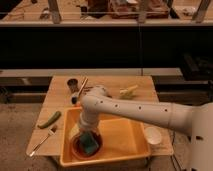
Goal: Wipe tray with sponge
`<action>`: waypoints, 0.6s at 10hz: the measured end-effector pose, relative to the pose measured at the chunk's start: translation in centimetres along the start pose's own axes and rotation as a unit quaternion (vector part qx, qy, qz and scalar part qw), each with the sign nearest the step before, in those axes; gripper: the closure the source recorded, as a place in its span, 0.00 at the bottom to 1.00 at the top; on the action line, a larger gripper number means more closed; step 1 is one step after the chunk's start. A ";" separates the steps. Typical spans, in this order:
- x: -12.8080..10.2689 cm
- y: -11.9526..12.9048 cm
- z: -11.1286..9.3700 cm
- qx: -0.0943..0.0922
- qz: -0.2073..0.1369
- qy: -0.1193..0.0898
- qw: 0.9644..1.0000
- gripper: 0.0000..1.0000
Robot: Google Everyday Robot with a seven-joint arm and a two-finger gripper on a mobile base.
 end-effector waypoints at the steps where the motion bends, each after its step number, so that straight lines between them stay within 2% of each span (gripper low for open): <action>1: -0.1 0.1 0.2 -0.001 0.001 -0.002 1.000 0.39; 2: -0.2 0.2 0.3 -0.003 0.002 -0.004 1.000 0.42; 6: -0.2 0.7 1.4 -0.015 0.009 -0.009 1.000 0.42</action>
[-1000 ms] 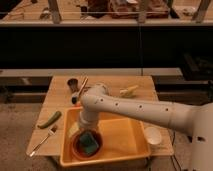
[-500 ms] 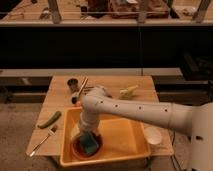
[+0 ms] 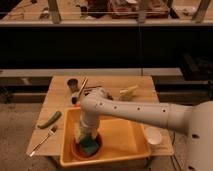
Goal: Wipe tray with sponge
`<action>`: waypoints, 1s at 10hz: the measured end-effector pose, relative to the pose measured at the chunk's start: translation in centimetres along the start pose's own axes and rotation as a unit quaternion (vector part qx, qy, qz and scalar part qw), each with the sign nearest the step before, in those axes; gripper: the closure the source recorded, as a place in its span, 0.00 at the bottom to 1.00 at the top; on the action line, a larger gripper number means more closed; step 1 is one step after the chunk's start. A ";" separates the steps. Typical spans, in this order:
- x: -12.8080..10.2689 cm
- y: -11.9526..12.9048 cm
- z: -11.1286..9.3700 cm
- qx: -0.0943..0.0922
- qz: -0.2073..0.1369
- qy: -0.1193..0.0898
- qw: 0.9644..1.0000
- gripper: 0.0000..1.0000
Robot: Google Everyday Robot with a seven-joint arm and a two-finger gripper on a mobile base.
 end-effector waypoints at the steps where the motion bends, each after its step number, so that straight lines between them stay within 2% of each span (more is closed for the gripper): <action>1: 0.1 0.1 0.3 -0.006 0.002 0.000 1.000 0.42; 5: 0.3 0.7 1.4 -0.023 0.010 0.001 1.000 0.42; 10: 0.4 0.3 3.3 -0.044 0.012 0.010 0.999 0.43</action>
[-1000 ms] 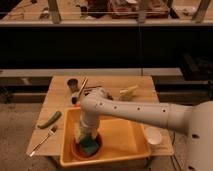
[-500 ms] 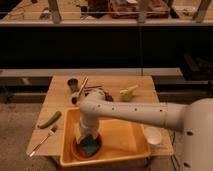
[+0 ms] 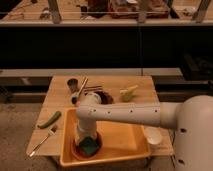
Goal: Wipe tray with sponge
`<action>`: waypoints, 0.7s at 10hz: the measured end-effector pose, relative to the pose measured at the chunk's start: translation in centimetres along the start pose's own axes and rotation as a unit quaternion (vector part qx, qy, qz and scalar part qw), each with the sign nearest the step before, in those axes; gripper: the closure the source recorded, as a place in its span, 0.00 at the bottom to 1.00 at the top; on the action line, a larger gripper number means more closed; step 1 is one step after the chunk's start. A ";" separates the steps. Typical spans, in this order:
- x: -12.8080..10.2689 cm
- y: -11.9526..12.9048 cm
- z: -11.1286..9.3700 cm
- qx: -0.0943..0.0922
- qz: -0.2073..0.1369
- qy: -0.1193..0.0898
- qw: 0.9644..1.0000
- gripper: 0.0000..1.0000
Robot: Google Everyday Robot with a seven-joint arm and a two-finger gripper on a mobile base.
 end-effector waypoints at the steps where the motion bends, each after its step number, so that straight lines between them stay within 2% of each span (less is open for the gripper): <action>1: 0.0 0.0 0.3 -0.001 0.002 0.001 1.000 0.48; 2: 0.0 0.1 0.5 0.007 0.007 -0.001 1.000 0.58; 3: 0.1 0.3 0.6 0.027 0.011 -0.004 1.000 0.66; 4: 0.1 0.9 0.5 0.071 0.019 -0.007 0.997 0.78; 5: 0.1 1.5 0.3 0.102 0.026 -0.008 0.994 0.88; 7: 0.3 1.9 -0.6 0.124 0.033 -0.008 0.992 1.00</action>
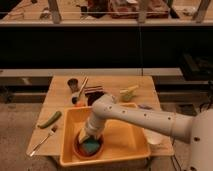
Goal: Wipe tray with sponge
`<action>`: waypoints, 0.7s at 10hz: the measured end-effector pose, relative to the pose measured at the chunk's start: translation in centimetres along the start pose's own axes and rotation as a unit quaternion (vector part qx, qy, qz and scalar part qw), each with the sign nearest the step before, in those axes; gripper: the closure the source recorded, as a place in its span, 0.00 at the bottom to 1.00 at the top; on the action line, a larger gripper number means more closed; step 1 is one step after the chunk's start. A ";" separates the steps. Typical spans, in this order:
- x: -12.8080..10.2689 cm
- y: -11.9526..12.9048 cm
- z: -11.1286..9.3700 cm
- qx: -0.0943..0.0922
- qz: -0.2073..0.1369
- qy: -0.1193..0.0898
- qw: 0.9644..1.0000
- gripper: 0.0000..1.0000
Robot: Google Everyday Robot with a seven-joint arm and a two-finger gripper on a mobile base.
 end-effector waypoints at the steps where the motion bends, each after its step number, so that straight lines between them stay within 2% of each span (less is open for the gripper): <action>1: 0.0 0.2 -1.1 0.009 0.004 0.002 1.000 1.00; 3: 0.0 -0.5 -5.0 0.023 0.003 0.020 1.000 1.00; 4: -0.2 -1.1 -7.8 0.028 -0.002 0.035 0.999 1.00; 7: -0.2 -1.4 -13.6 0.027 0.001 0.065 0.998 1.00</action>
